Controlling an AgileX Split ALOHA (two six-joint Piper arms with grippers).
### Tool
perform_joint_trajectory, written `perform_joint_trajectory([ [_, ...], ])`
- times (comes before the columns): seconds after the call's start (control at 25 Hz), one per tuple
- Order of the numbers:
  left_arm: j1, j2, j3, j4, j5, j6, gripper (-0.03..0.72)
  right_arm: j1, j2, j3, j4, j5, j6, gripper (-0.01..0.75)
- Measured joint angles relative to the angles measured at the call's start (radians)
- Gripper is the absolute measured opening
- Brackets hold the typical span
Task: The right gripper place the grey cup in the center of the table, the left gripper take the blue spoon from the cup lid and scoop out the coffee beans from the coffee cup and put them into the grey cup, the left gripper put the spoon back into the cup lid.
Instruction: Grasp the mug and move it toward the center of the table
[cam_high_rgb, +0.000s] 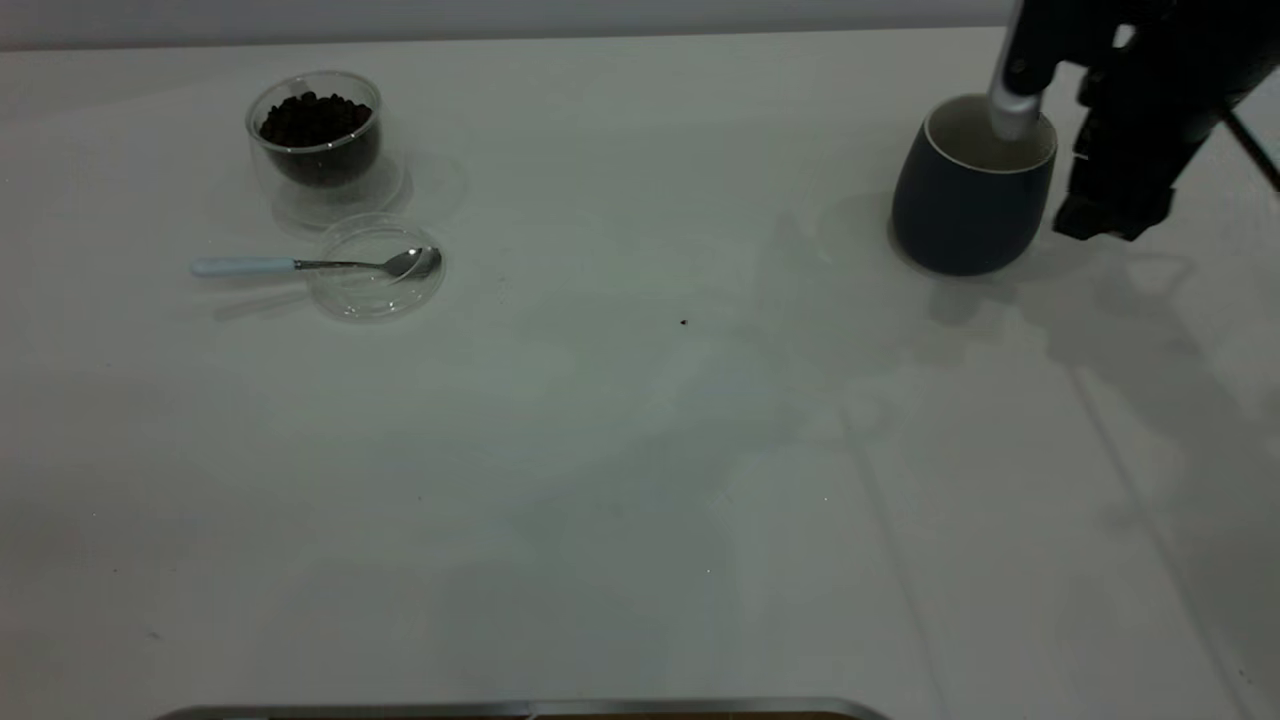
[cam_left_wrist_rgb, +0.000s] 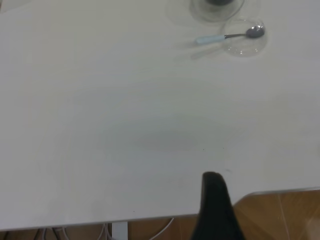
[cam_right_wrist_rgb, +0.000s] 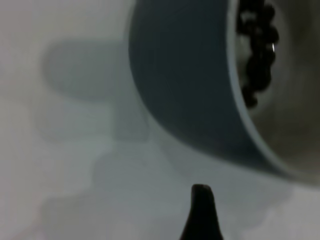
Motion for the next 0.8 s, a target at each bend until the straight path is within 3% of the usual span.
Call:
perform_joint_trajectory([
  [0.4, 0.000, 0.000, 0.000, 0.000, 0.000, 0.000, 0.592, 0.066, 0.022, -0.011, 0.000, -0.053, -0.018, 0.611],
  [0.8, 0.000, 0.000, 0.000, 0.000, 0.000, 0.000, 0.592, 0.231, 0.022, -0.013, 0.001, -0.123, -0.018, 0.599],
])
